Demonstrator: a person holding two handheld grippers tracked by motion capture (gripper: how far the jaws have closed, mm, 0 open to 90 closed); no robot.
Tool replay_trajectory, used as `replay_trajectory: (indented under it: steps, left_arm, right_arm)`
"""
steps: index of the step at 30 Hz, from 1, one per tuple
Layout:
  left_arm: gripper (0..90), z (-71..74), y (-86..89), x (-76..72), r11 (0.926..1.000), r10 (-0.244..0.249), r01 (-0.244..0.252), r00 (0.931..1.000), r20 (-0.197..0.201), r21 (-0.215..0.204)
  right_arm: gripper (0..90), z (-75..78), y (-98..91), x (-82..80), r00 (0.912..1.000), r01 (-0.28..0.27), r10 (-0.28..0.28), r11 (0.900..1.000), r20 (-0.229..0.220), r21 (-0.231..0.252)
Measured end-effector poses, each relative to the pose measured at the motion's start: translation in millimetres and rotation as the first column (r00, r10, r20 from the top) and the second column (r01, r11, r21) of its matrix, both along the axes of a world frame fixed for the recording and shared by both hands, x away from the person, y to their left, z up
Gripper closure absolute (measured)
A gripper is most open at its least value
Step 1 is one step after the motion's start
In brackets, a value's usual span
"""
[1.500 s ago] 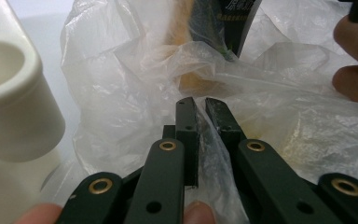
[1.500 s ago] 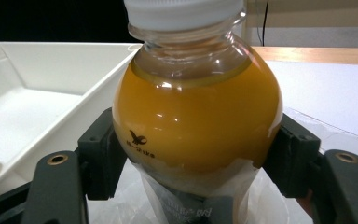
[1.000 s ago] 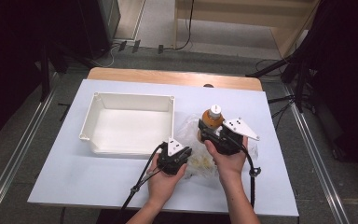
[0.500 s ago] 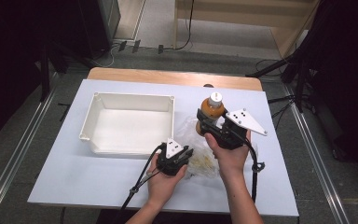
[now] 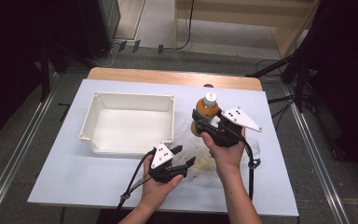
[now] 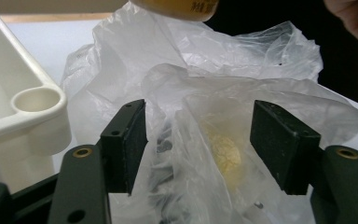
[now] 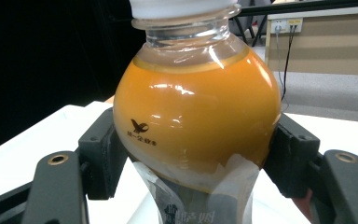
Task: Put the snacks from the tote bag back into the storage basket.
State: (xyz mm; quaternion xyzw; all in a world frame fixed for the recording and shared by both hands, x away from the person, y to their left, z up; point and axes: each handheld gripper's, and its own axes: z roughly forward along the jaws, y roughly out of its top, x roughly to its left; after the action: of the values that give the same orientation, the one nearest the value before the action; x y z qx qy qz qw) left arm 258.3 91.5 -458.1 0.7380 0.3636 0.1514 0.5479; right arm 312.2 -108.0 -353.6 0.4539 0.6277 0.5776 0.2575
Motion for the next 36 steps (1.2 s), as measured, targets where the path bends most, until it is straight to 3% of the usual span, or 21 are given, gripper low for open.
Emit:
replay_trajectory:
  steps: [8, 17, 23, 36]
  left_arm:
    - [14.2, 4.3, 20.4, -5.5, 0.9997, -0.025, 0.025, 0.9997, -0.004, 0.004]
    - [3.4, 15.5, 46.8, -11.7, 0.9992, -0.022, 0.023, 0.9997, -0.01, 0.033]
    - [2.4, 12.8, 74.6, -17.2, 1.0, 0.008, -0.008, 0.9999, -0.01, -0.001]
    - [1.4, 11.0, 130.5, -16.1, 0.9952, 0.098, -0.098, 0.9952, 0.0, -0.005]
  right_arm:
    - [31.9, -0.9, 0.5, -0.5, 0.9999, -0.013, 0.013, 0.9999, -0.001, 0.004]
    - [31.8, -2.8, 5.5, 0.4, 0.9999, -0.017, 0.017, 0.9998, -0.002, -0.004]
    - [31.9, -5.2, 7.1, 2.4, 0.9999, -0.013, 0.013, 0.9999, -0.011, -0.005]
    - [31.8, -8.1, 11.6, 3.5, 0.9997, -0.009, 0.009, 0.9999, -0.021, -0.013]
